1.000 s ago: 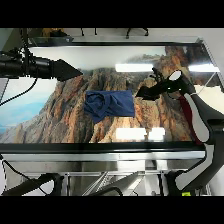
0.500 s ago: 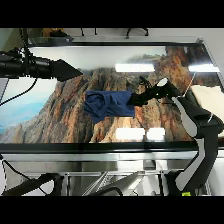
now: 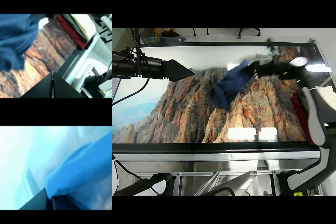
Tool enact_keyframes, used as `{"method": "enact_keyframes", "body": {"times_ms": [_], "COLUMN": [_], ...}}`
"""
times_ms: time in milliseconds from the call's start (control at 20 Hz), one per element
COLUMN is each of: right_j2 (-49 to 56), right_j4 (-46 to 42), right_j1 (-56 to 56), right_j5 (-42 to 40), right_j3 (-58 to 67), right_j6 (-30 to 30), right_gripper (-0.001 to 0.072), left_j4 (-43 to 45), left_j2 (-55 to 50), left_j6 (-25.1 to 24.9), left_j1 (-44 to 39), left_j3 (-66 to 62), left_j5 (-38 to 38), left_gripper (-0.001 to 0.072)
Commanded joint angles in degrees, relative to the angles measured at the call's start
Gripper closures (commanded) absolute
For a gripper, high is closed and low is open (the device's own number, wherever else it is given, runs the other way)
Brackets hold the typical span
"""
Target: Fold the shirts.
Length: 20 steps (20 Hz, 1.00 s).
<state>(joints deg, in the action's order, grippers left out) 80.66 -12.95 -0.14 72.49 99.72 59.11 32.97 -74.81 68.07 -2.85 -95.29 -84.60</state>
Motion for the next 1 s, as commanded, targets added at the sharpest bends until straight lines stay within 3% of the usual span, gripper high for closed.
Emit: {"method": "enact_keyframes", "body": {"times_ms": [0,200,400,600,750,950], "right_j2": [-6.2,-6.2,-3.7,-2.4,-3.6,-7.5], "right_j4": [6.1,4.7,-6.6,-16.0,-24.2,-39.4], "right_j1": [-8.9,-23.4,-35.6,-43.8,-46.9,-50.0], "right_j5": [-8.9,-18.9,-24.6,-12.5,-0.8,12.4], "right_j3": [9.8,12.1,12.1,12.1,12.1,12.1], "right_j6": [4.6,11.1,16.9,26.3,40.9,51.8], "right_gripper": [0.0694,0.0694,0.0694,0.0694,0.0695,0.0695], "left_j4": [0.0,0.0,0.0,0.0,0.0,0.0], "left_j2": [0.0,0.0,0.0,0.0,0.0,0.0], "left_j6": [0.0,0.1,0.1,0.1,0.1,0.1], "left_j1": [0.0,0.0,0.0,0.0,0.0,0.0], "left_j3": [0.0,0.0,0.0,0.0,0.0,0.0], "left_j5": [0.1,0.0,-1.0,-0.9,-1.0,-1.0], "left_gripper": [0.0693,0.0692,0.0693,0.0693,0.0692,0.0693]}}
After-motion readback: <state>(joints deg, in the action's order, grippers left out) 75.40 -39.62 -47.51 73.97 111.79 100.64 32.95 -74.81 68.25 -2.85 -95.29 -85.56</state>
